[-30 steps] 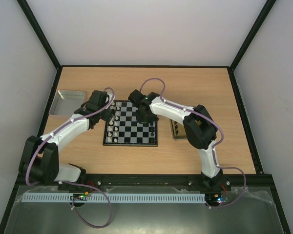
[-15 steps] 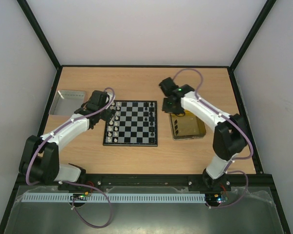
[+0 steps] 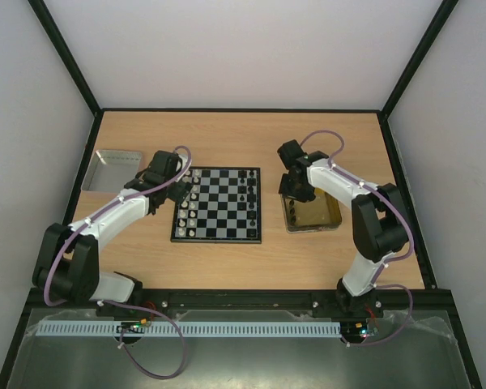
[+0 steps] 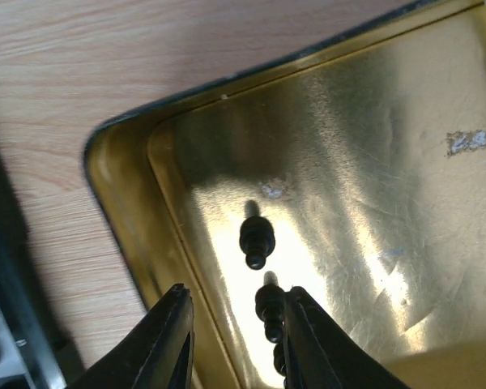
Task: Set up the chess pieces on the board
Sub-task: Pick up the chess piece from the storage box.
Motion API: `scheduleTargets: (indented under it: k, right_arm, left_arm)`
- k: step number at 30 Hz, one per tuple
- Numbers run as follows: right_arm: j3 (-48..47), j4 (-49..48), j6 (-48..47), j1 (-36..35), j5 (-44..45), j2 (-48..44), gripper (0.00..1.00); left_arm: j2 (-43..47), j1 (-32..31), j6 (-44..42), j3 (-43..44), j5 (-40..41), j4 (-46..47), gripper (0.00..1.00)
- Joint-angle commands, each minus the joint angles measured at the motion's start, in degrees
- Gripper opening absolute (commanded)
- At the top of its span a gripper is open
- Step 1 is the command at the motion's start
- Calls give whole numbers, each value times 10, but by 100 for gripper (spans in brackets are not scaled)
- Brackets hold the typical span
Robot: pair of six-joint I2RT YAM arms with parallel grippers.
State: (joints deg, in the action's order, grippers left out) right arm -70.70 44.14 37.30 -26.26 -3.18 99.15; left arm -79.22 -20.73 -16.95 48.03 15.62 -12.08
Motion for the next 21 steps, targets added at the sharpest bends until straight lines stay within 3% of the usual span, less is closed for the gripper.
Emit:
scheduleTargets:
  k: [1,21]
  right_arm:
    - [25,-33,-1,7,-14,6,30]
    - [37,-64,-6,38,-25,43,24]
  left_arm:
    - [-6,-4,-4,-1,1,2,99]
    - [-12,-9,-5,0,7,4,99]
